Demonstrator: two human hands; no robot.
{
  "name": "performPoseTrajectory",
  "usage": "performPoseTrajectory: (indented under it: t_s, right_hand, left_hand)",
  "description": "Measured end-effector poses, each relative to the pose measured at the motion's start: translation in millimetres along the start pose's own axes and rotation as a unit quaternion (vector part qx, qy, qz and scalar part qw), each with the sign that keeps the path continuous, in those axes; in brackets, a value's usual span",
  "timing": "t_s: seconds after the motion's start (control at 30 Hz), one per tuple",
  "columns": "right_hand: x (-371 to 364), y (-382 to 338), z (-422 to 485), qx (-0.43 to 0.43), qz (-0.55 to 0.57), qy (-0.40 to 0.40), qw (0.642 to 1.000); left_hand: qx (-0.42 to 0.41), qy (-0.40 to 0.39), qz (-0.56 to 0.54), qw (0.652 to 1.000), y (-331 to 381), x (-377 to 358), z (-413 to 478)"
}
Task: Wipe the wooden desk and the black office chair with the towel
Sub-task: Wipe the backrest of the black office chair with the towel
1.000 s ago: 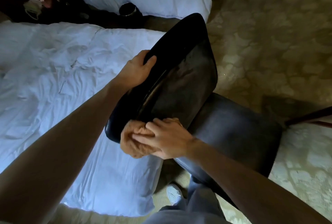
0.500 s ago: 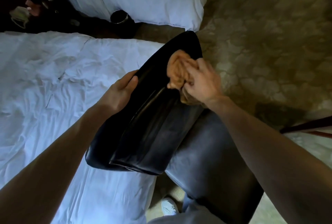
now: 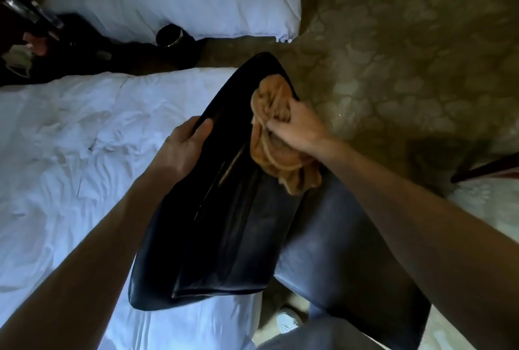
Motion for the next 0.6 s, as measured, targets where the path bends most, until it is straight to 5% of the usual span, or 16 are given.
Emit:
performPoseTrajectory:
  t_s: [0.1, 0.2, 0.27, 0.43, 0.6]
  right_hand:
    - [-42.7, 7.0, -34.9, 0.041, -0.015, -0.011, 0.999]
    - [-79.2, 11.1, -73.4, 0.069, -0.03, -0.117, 0.99]
    - [-75.7, 17.6, -88.9, 0.075, 0.04, -0.136, 0.987]
    - [5.1, 39.1, -60.3, 0.013, 0.208, 0.145, 0.967]
    - [43.6, 18.2, -21.7, 0.018, 0.16, 0.167, 0.973]
  left_hand:
    - [-0.009, 0.016, 0.001, 1.0, -1.6, 1.7, -1.8]
    - [-0.014, 0.008, 0.007, 1.0, -1.5, 7.5, -2.1]
    - [-0.018, 0.009, 0.011, 1.0, -0.6, 7.7, -7.4]
    - [-0.024, 0.034, 0.051, 0.998, 6.0, 0.2, -15.1]
    - [-0.02, 0.069, 0.094, 0.993, 8.8, -3.3, -25.1]
Point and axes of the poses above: each hand's wrist, its own z-axis towards the middle knuckle, its own x-axis out of the back of the hand, y = z × x, the point moved 4 cm from there along z, towards the middle knuckle
